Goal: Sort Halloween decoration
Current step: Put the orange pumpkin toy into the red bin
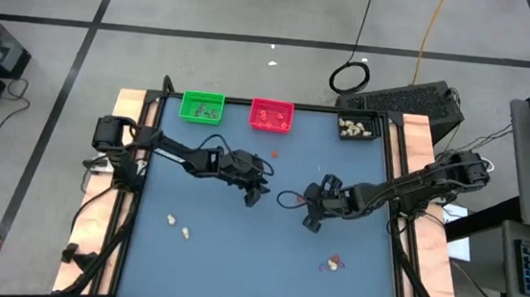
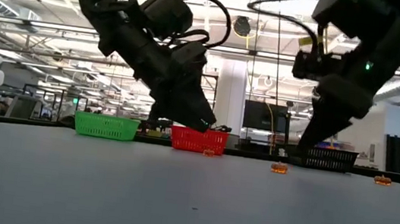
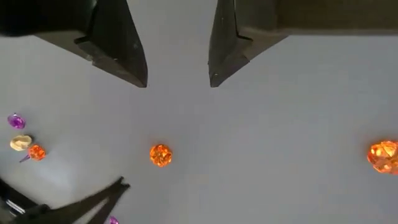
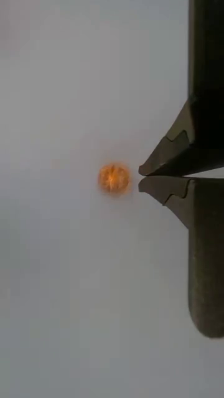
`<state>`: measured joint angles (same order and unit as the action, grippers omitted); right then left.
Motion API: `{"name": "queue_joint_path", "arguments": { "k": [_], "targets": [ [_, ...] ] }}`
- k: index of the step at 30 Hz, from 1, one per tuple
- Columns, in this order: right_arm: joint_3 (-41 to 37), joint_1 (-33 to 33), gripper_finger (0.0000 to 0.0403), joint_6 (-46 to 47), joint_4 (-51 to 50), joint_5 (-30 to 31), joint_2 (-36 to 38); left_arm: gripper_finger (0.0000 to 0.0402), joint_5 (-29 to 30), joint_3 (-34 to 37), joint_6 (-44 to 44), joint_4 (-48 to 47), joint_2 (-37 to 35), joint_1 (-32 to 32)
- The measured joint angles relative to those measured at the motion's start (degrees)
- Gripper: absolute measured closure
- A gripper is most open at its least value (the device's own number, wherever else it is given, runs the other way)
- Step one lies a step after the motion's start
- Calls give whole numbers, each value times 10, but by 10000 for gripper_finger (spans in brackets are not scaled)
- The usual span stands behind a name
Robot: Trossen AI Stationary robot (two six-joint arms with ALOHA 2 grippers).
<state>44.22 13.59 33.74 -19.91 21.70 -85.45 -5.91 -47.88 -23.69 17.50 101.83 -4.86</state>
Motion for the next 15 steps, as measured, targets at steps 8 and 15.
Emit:
{"name": "queue_joint_path", "arguments": {
  "k": [8,15],
  "targets": [
    [-1,-5,403,-3,18,17,-49,223,-15,-33,-30,1,60,-4],
    [-1,-9,403,-31,85,23,-98,223,-19,-60,-30,3,92,-4]
  ]
}}
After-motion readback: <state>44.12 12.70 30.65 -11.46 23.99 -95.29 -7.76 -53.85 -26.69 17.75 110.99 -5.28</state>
